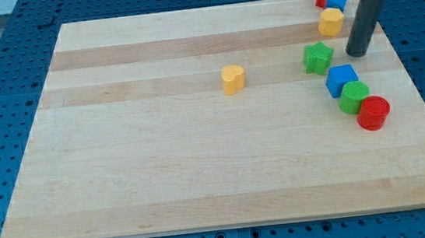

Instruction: Slide the green star towards the yellow heart

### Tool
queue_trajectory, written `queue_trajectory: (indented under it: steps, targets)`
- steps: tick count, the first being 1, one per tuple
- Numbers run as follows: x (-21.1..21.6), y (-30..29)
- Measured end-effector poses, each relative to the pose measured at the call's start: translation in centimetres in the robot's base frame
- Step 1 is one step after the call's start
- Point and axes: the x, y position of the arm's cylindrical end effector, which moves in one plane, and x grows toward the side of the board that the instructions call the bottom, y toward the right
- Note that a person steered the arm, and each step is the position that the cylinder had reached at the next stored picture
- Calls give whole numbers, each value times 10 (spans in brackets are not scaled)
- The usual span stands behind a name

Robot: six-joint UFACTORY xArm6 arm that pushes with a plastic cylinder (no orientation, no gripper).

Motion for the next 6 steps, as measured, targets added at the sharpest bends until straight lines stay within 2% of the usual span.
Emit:
queue_trajectory:
  steps: [4,5,6]
  targets:
    - [11,-135]
    - [11,-124]
    - [11,-85]
